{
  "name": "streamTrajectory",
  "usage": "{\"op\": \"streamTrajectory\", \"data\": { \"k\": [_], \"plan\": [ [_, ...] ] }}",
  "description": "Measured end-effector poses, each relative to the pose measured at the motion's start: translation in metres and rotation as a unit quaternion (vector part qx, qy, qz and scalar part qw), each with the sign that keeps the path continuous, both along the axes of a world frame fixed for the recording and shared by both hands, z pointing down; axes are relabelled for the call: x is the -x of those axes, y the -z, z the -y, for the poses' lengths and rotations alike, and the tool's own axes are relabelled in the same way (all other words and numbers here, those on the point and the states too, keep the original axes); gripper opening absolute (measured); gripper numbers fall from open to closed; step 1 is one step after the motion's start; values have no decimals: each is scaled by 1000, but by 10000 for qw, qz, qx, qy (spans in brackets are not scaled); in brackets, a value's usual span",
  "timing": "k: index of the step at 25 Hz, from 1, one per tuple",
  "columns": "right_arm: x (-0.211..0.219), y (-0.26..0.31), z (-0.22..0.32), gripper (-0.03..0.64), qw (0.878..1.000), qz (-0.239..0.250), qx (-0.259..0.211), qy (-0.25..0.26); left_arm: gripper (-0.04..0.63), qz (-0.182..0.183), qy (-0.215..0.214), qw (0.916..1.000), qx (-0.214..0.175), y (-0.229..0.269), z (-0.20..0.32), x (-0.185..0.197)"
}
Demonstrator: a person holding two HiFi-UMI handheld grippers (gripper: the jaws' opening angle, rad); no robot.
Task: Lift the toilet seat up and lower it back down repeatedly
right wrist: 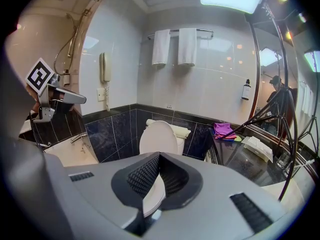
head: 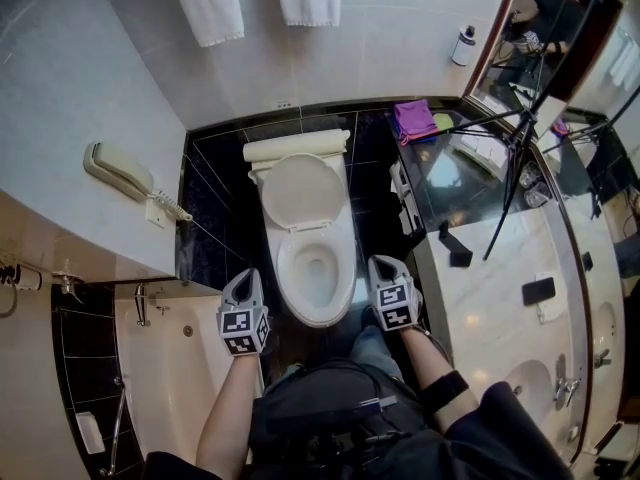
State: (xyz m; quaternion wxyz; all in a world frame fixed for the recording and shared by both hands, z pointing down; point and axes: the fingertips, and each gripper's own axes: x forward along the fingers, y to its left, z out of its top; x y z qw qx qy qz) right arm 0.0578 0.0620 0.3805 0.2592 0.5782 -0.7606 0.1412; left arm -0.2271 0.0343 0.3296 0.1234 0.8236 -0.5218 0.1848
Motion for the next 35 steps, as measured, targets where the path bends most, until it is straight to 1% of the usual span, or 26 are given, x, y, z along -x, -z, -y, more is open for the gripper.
{"op": "streamTrajectory", "data": {
  "k": [6, 8, 11, 12, 15, 17, 22, 25, 27, 32, 35],
  "plan": [
    [-1, -5, 19, 21, 10000, -22, -1, -61, 0, 21, -143, 9999, -46, -4, 11, -4],
    [-1, -10, 26, 26, 9999, 57, 38, -93, 0, 42, -204, 9998, -80, -6, 16, -7],
    [-2, -26, 33, 98, 9992, 304, 204, -177, 0, 81, -269, 9996, -88, -14, 21, -11],
    [-3, -33, 35, 102, 9986, 391, 275, -223, 0, 93, -294, 9995, -88, -17, 22, -13],
    [-9, -55, 40, 168, 9956, 673, 513, -407, 1, 177, -371, 9991, -81, -29, 25, -16],
    [-14, -74, 41, 181, 9933, 791, 661, -522, 0, 247, -387, 9989, -37, -41, 27, -18],
    [-27, -150, 36, 206, 9865, 875, 1147, -779, 0, 455, -459, 9979, 18, -84, 33, -23],
    [-26, -210, 25, 206, 9804, 948, 1507, -843, 0, 539, -514, 9972, 38, -119, 33, -28],
    [-25, -254, 12, 206, 9769, 904, 1742, -851, 0, 598, -557, 9966, 75, -146, 28, -30],
    [-18, -350, -19, 206, 9630, 982, 2315, -971, 0, 771, -601, 9947, 313, -215, 17, -24],
    [-9, -397, -33, 206, 9568, 1088, 2504, -997, 2, 830, -591, 9941, 375, -250, 13, -18]
  ]
}}
